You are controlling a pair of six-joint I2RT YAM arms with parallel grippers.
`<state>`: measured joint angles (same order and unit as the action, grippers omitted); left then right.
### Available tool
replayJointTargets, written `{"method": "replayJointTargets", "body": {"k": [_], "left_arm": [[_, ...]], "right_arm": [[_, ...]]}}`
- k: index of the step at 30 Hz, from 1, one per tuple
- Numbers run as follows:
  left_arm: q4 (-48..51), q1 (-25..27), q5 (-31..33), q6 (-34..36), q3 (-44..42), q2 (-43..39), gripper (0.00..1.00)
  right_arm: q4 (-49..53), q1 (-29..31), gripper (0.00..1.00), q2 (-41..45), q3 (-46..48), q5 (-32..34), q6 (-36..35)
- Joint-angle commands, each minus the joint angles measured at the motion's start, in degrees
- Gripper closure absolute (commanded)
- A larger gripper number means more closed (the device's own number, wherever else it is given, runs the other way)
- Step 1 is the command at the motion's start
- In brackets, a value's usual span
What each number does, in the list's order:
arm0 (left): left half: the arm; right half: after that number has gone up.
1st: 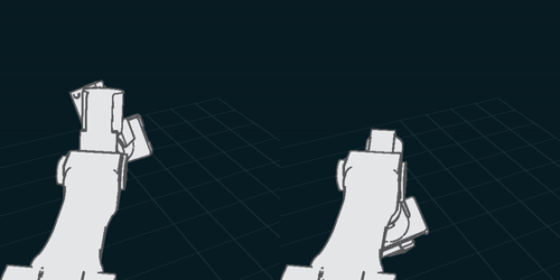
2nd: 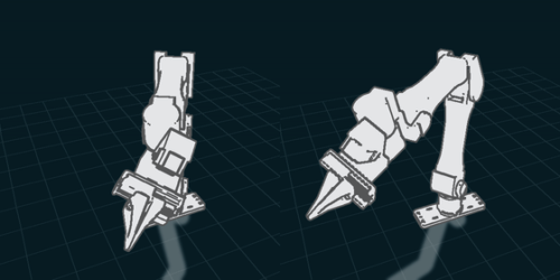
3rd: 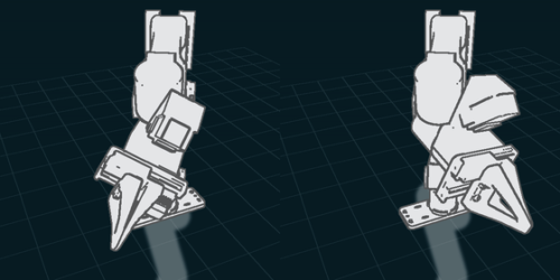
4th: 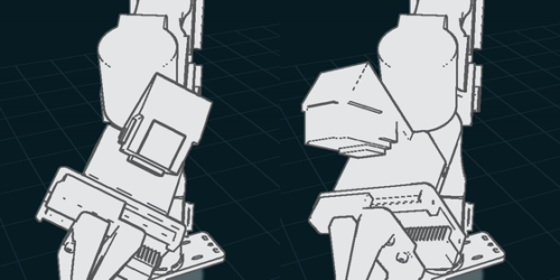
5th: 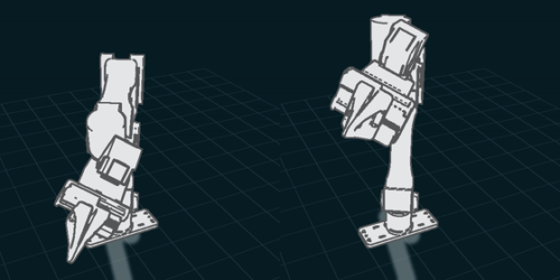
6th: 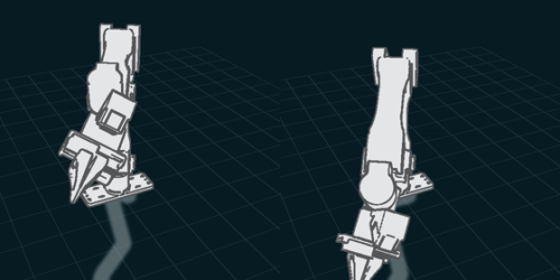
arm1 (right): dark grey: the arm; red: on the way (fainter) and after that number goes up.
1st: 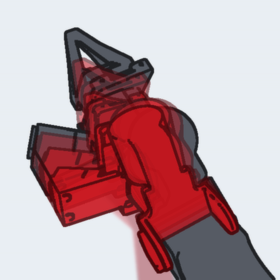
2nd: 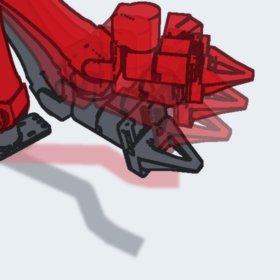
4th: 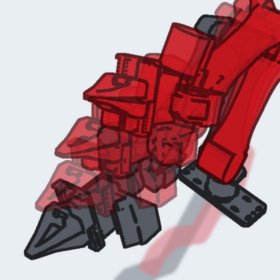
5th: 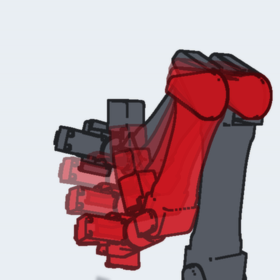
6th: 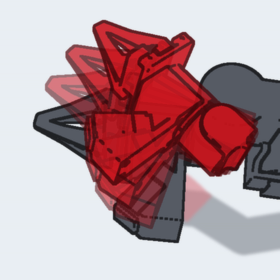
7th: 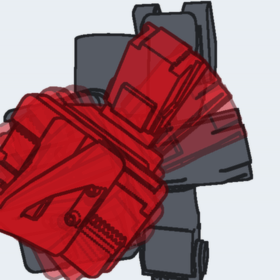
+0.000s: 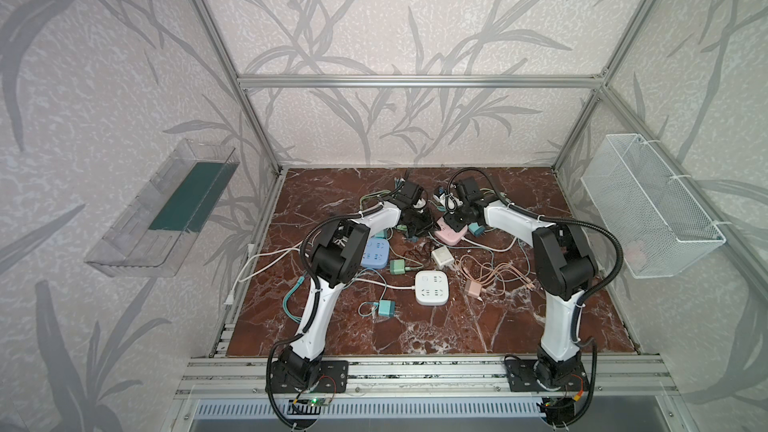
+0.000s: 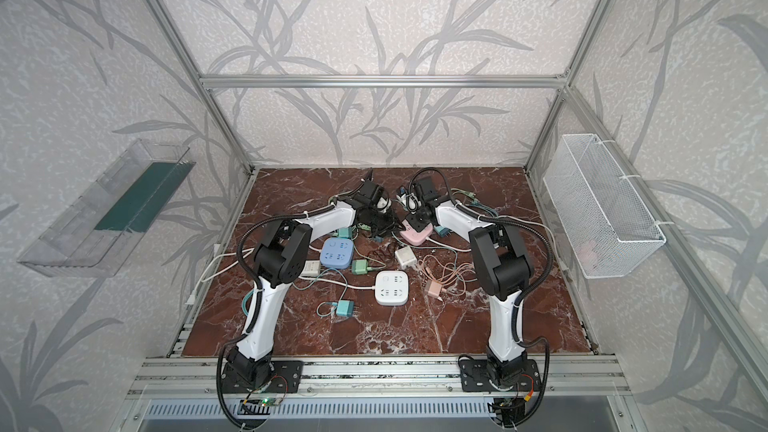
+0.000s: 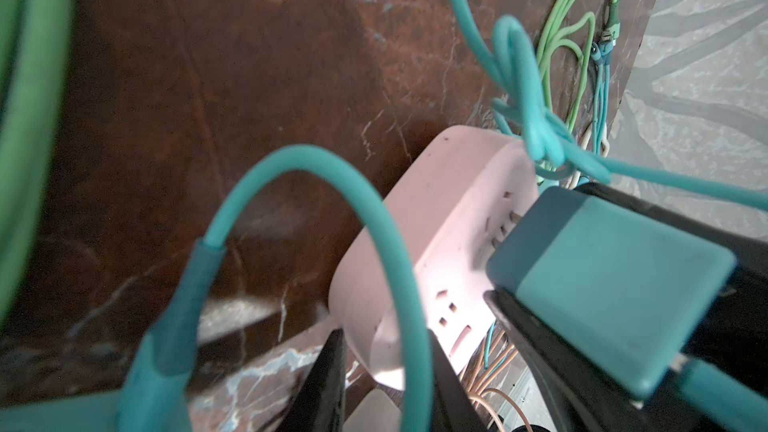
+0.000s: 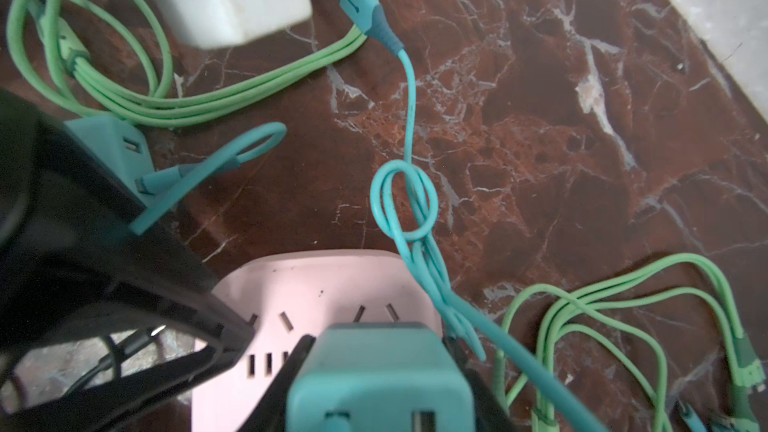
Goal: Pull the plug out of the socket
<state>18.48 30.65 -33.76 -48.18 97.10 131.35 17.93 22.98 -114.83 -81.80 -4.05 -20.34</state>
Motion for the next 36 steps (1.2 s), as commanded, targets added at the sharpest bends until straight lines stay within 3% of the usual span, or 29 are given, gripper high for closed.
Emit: {"method": "replayJointTargets", "body": {"k": [1, 9, 22, 36], "left_arm": [[6.88, 1.0, 7.17, 0.3, -2.97, 5.75, 0.7], [6.97, 1.0, 7.06, 0.28, -2.88, 5.98, 0.71], [6.84, 1.0, 7.3, 0.96, -3.07, 5.19, 0.71], [7.34, 1.01, 7.18, 1.38, -2.53, 5.27, 0.71]], "right_arm": [[-0.01, -0.02, 0.88, 2.88, -2.43, -8.1, 3.38], [-0.62, -0.57, 0.87, 3.47, -1.96, -8.7, 3.07], [0.63, -4.18, 0.87, 4.44, -2.11, -4.3, 3.84], [17.05, -8.84, 0.86, -3.23, -13.63, -2.43, 2.05]]}}
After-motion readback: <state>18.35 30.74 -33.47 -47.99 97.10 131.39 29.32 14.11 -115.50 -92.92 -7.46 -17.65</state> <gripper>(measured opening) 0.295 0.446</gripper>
